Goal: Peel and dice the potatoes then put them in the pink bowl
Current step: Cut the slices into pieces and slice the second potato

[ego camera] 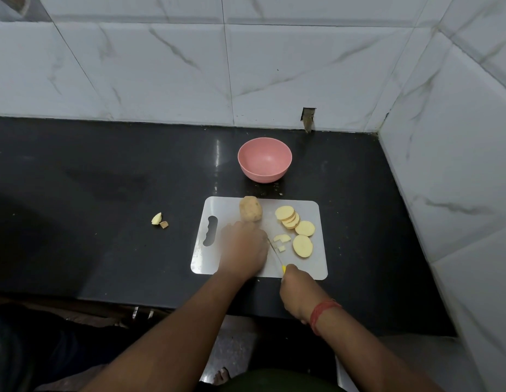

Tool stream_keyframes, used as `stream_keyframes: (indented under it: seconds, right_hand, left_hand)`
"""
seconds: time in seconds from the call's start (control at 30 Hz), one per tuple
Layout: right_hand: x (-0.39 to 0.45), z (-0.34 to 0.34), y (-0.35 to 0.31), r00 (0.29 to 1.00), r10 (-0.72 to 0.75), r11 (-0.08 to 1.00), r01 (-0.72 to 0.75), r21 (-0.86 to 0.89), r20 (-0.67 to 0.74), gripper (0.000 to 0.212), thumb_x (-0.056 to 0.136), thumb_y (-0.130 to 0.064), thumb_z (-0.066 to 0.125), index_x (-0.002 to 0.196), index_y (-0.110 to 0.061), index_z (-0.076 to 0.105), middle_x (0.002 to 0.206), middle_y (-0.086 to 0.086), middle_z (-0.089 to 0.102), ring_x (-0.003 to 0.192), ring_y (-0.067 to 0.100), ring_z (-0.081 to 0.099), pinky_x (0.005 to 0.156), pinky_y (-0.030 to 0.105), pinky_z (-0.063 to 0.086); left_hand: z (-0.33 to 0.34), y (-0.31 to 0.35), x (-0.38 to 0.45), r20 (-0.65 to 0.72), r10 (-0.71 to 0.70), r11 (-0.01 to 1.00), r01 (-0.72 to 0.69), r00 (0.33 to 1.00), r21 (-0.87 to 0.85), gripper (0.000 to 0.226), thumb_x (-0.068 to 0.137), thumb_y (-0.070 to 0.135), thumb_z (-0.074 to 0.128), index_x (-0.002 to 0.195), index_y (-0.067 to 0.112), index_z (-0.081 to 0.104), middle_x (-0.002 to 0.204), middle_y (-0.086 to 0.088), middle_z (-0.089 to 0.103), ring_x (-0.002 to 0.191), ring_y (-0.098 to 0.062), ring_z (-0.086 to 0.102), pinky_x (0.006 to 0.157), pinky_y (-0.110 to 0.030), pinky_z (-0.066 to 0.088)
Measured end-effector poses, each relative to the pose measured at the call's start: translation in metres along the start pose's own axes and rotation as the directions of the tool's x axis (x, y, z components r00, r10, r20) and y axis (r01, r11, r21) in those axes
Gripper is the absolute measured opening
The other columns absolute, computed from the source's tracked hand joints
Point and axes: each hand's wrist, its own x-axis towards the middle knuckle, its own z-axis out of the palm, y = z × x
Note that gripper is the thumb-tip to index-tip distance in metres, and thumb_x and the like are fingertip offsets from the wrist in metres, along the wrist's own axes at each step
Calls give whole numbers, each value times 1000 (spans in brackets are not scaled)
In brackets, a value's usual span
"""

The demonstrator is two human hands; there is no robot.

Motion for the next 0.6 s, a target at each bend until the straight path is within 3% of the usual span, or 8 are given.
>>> stream_keyframes:
  seconds: [0.2,0.33,0.6]
  right_hand:
    - [-2,1,1,1000,-8,1000,8,-5,-21,5,97,-8,37,96,-12,34,108,16,62,83,30,58,46,25,26]
    - [-3,-1,0,999,4,1000,-4,21,-34,4,97,-8,36,97,-11,35,109,16,61,90,32,60,63,28,35]
    - [-1,-3,-3,1000,5,1000,-5,28,-25,3,97,-9,36,96,-11,36,107,15,61,76,25,49,64,29,37]
  left_hand:
    - [-4,1,4,23,-25,1000,25,999,-10,20,93,43,56,104,33,70,103,12,61,106,-18,47,98,-39,25]
    - [-4,1,4,25,-26,1000,27,999,-17,21,92,45,56,105,35,69,102,12,60,104,-19,48,97,-40,24]
    - [-6,1,8,46,-27,999,29,999,-32,25,94,49,56,110,36,70,103,14,60,108,-16,46,97,-38,22]
